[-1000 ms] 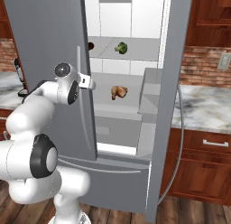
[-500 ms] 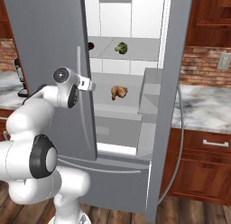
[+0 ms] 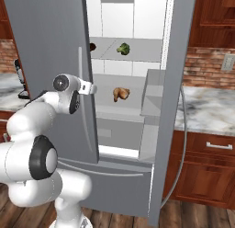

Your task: Gather the broccoli and sweet potato from the fridge and place them on a tray on the dining counter. Then gather the chicken drumstick and fish from the fridge and place them on the other tray.

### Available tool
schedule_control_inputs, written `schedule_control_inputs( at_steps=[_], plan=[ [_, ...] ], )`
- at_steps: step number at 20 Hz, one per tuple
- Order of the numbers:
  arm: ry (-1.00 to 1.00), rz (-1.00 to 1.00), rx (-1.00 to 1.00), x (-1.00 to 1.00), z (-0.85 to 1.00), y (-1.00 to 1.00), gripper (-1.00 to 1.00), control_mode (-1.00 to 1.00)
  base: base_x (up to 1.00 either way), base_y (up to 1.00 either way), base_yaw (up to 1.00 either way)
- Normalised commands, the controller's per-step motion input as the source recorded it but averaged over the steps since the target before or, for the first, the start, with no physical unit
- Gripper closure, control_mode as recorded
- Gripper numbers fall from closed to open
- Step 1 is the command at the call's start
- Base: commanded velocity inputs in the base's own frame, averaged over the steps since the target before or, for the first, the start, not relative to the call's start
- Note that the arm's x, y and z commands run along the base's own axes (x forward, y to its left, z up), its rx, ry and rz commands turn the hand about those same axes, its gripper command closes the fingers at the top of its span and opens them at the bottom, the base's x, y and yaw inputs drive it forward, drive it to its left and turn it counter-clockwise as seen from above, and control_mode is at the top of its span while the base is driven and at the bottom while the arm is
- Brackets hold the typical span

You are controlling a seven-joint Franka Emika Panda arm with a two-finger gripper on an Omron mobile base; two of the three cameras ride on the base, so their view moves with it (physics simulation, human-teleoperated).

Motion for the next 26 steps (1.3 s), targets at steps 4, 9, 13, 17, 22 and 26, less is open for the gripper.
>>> schedule_control_inputs(
  at_steps=[4,9,13,17,22,26],
  plan=[
    [0.02,0.01,0.0,0.74,-0.41,-0.04,1.0,-1.0,0.0,0.0,0.0],
    [0.0,0.0,0.0,0.01,-0.01,0.0,1.0,-1.0,0.0,0.0,0.0],
    [0.01,0.0,0.0,-0.73,0.0,0.16,1.0,-1.0,0.0,0.0,0.0],
    [0.04,-0.01,0.0,-1.0,0.0,0.55,1.0,-1.0,0.0,0.0,0.0],
    [0.04,-0.08,0.0,-1.0,-0.12,0.83,1.0,-1.0,0.0,0.0,0.0],
    [0.16,-0.13,0.0,-1.0,-0.02,0.74,1.0,-1.0,0.0,0.0,0.0]
  ],
)
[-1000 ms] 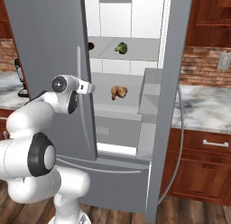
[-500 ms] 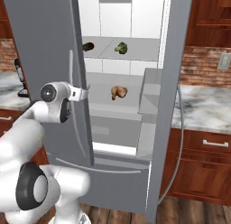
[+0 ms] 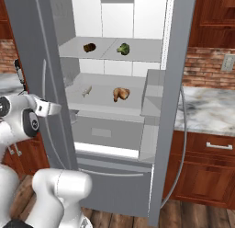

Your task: Gather the broccoli and sweet potato from the fridge and place them on a tray on the dining counter. Then gather the chicken drumstick and fish from the fridge and place them on the other tray.

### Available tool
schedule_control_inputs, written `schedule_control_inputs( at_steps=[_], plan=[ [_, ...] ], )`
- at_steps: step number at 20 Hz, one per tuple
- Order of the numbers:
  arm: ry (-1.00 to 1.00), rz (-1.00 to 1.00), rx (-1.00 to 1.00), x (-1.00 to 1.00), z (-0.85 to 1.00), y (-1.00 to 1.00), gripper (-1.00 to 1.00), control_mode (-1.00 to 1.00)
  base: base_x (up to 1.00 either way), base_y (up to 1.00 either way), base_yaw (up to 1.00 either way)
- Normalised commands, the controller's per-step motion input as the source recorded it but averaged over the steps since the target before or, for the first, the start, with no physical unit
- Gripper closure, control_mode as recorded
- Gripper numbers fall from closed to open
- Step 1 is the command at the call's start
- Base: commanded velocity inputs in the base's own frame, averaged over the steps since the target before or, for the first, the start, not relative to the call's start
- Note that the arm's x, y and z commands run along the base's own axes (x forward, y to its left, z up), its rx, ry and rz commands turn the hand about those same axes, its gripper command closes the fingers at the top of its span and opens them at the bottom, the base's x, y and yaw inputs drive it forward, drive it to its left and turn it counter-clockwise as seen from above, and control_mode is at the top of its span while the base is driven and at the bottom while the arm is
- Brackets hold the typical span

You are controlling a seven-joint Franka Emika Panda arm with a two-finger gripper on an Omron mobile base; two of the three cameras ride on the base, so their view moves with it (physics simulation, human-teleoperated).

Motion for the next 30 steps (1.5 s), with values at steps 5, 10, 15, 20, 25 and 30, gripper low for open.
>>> schedule_control_inputs(
  at_steps=[5,10,15,20,25,30],
  plan=[
    [0.15,-0.18,0.0,-0.58,-0.03,0.66,1.0,-1.0,0.0,0.0,0.0],
    [0.01,-0.23,0.0,0.0,0.0,0.43,-1.0,-1.0,0.0,0.0,0.0],
    [0.0,-0.27,0.0,0.0,-0.02,0.34,-1.0,-1.0,0.0,0.0,0.0],
    [0.0,-0.14,0.0,-0.29,0.0,0.02,-1.0,-1.0,0.0,0.0,0.0],
    [0.0,-0.04,0.0,-0.49,0.0,0.2,-1.0,-1.0,0.0,0.0,0.0],
    [0.0,0.0,0.01,-0.44,0.01,0.15,-1.0,-1.0,0.0,0.0,0.0]
  ],
)
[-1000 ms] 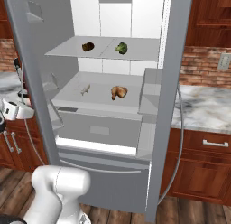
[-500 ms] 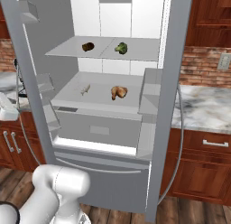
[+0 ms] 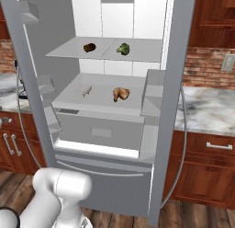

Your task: Gather the broccoli and sweet potato from the fridge and place them on a tray on the dining counter. Then gather the chicken drumstick and fish from the fridge and place them on the other tray.

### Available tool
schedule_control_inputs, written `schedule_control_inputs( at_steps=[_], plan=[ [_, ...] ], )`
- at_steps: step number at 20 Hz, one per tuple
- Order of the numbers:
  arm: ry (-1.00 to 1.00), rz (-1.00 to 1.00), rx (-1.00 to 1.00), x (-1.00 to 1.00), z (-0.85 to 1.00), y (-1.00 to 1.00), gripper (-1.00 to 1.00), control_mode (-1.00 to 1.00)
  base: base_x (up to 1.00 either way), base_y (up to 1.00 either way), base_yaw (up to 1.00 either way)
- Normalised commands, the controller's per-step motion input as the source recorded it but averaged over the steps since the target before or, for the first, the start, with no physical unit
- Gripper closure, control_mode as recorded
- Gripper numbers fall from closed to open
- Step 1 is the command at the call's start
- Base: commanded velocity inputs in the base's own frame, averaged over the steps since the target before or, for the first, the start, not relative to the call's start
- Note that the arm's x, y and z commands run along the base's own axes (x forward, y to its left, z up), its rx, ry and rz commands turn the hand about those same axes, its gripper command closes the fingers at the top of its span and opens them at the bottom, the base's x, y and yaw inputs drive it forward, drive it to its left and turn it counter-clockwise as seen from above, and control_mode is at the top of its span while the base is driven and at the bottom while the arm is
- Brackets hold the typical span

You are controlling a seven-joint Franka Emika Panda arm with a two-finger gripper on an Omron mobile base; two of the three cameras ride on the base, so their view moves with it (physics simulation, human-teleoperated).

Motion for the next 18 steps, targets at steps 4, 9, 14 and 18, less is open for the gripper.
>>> schedule_control_inputs(
  at_steps=[4,9,14,18],
  plan=[
    [0.0,0.0,0.17,-0.32,0.05,-0.33,-1.0,-1.0,0.0,0.0,0.0],
    [0.0,0.03,0.29,-0.01,0.09,-0.52,-1.0,-1.0,0.0,0.0,0.0],
    [0.0,0.15,0.34,-0.03,0.27,-0.56,-1.0,-1.0,0.0,0.0,0.0],
    [0.0,0.3,0.28,-0.04,0.3,-0.64,-1.0,-1.0,0.0,0.0,0.0]
  ],
)
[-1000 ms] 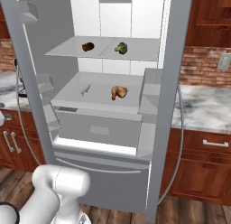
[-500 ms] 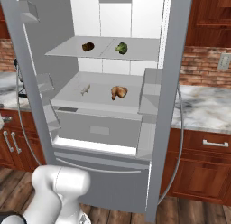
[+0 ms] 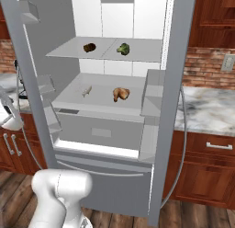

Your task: Gather the broccoli and sweet potato from the fridge and place them on a tray on the dining counter. Then gather the chicken drumstick and fish from the fridge and place them on the other tray.

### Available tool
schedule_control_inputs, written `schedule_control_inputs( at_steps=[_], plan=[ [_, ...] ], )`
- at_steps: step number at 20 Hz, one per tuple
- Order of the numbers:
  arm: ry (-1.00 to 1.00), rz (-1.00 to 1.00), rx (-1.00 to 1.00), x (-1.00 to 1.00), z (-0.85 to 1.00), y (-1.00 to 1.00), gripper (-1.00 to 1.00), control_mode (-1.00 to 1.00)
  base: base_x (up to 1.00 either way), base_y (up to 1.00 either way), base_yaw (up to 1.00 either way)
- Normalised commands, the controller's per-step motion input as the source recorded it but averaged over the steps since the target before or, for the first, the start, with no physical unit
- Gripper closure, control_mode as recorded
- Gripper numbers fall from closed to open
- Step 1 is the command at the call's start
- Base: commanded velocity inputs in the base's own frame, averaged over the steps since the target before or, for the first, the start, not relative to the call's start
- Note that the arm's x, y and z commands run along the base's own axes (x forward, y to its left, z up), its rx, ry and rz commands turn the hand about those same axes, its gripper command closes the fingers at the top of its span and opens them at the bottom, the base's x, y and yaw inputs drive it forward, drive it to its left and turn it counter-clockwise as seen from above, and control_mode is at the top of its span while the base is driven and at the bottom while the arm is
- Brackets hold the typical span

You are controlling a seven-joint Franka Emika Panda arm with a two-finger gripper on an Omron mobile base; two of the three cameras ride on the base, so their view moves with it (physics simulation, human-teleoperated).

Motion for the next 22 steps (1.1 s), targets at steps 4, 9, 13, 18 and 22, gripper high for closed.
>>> schedule_control_inputs(
  at_steps=[4,9,13,18,22],
  plan=[
    [0.0,0.35,0.21,0.01,0.18,-0.59,-1.0,-1.0,0.0,0.0,0.0],
    [0.0,0.29,0.07,0.07,0.05,-0.38,-1.0,-1.0,0.0,0.0,0.0],
    [0.0,0.24,0.01,0.28,0.0,-0.21,-1.0,-1.0,0.0,0.0,0.0],
    [-0.02,0.2,0.02,0.72,0.0,-0.09,-1.0,-1.0,0.0,0.0,0.0],
    [0.0,0.14,0.03,0.54,0.0,-0.13,-1.0,-1.0,0.0,0.0,0.0]
  ],
)
